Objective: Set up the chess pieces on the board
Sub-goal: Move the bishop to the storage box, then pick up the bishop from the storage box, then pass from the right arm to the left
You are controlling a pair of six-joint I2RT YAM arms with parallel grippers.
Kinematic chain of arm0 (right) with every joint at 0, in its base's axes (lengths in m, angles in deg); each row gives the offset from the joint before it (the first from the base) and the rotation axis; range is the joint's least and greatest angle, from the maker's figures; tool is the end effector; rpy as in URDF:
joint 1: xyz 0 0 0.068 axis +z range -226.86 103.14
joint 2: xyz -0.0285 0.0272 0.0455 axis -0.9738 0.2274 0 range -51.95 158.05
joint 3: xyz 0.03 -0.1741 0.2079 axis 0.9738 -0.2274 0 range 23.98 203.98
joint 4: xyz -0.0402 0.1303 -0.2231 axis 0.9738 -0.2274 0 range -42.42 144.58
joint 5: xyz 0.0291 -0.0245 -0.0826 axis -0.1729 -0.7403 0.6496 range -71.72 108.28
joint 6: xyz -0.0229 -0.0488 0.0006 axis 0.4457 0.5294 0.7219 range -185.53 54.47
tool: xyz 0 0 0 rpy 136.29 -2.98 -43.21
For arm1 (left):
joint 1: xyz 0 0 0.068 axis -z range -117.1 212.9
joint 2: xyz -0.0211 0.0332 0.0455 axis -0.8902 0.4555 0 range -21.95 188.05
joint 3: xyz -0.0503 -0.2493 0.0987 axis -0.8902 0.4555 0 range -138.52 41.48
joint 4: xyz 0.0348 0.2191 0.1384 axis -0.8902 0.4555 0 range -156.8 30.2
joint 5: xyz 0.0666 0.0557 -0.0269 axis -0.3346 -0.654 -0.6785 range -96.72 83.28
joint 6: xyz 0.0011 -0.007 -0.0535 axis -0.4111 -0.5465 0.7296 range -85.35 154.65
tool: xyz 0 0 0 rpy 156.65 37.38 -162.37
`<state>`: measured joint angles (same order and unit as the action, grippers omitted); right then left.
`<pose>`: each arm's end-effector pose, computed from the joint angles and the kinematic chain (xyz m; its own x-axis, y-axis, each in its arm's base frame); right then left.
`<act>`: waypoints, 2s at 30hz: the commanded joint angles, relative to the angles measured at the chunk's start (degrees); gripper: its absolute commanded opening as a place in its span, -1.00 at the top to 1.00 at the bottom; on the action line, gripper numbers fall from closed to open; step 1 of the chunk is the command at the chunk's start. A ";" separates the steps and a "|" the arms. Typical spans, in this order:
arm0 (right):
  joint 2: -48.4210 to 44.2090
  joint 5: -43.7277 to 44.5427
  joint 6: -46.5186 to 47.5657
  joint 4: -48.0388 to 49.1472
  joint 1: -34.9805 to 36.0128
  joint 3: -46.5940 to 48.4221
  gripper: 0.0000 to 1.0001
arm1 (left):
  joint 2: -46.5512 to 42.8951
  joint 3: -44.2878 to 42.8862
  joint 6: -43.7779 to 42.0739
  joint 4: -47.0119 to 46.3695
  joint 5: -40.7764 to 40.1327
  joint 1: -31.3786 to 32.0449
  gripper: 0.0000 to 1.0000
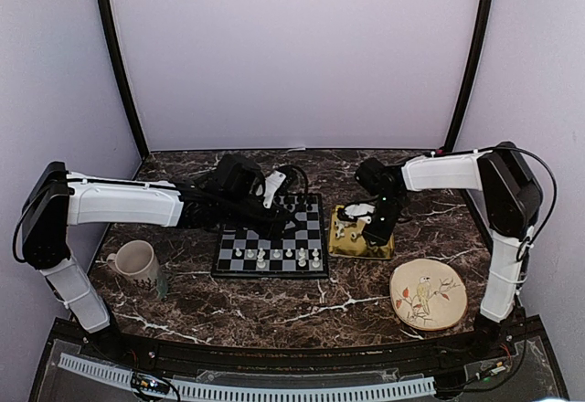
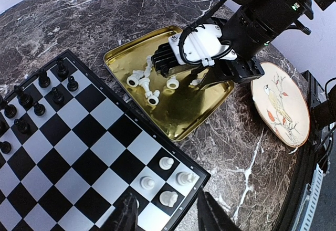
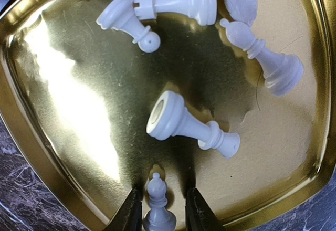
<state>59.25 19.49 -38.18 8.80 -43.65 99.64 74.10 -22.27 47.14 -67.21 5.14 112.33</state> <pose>0.3069 0.2000 0.1577 -0.4843 -0.8660 -0.1244 -0.8640 0.4958 -0.0879 0.2412 -0.2929 0.2382 -0.5209 0.2828 -0.8054 0.7622 0.5789 -0.2897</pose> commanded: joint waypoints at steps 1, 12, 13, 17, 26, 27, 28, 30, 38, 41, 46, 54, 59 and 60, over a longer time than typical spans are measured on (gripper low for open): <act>-0.50 1.25 -0.57 -1.74 -0.32 -2.30 0.41 | -0.11 0.73 -0.45 -0.30 0.89 0.32 0.18; -1.20 1.44 -1.20 -2.14 -0.87 -3.63 0.40 | 0.24 0.35 -0.59 -0.39 1.27 0.32 0.18; -1.15 1.43 -1.19 -2.12 -0.96 -3.59 0.40 | 0.27 0.37 -0.69 -0.39 1.26 0.32 0.18; -0.68 0.94 -1.34 -1.99 -1.04 -3.12 0.49 | 0.53 0.23 -0.67 -0.58 1.41 0.32 0.18; -2.98 -0.52 -1.23 -2.88 -1.99 -2.48 0.79 | 0.37 -0.01 -0.72 -1.07 0.58 0.32 0.18; -3.89 -1.27 -1.28 -2.97 -2.30 -2.08 0.80 | 0.37 -0.12 -0.57 -1.33 0.34 0.32 0.18; -5.19 -2.51 -1.25 -3.08 -2.61 -1.35 0.81 | 0.51 -0.33 -0.38 -1.66 0.24 0.32 0.18; -7.48 -6.02 -0.69 -2.77 -3.18 -0.44 0.83 | 0.73 -0.83 0.35 -2.66 0.38 0.23 0.18; -14.43 -28.21 1.47 1.90 -4.21 2.14 0.83 | 2.19 -2.70 5.46 -15.45 7.42 0.06 0.07; -15.16 -35.63 0.97 3.63 -4.19 3.14 0.83 | 3.68 -2.55 9.13 -22.56 11.40 -0.26 0.03; -15.50 -42.23 0.29 5.32 -4.12 4.29 0.82 | 7.52 -1.65 19.56 -34.20 16.42 -1.70 0.02; -14.56 -44.48 -0.14 4.47 -3.99 4.71 0.79 | 13.92 -3.59 28.51 -42.90 21.36 -2.23 0.09; -14.31 -43.48 0.15 3.79 -2.99 4.50 0.76 | 15.52 -4.54 29.83 -43.96 22.27 -2.23 0.13; -14.07 -43.20 0.17 3.66 -2.69 4.48 0.76 | 15.76 -4.69 30.05 -44.12 22.59 -2.23 0.14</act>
<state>44.82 -23.06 -37.76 12.43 -47.47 103.27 90.03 -24.41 74.64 -106.92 25.16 110.06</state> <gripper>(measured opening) 0.168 0.439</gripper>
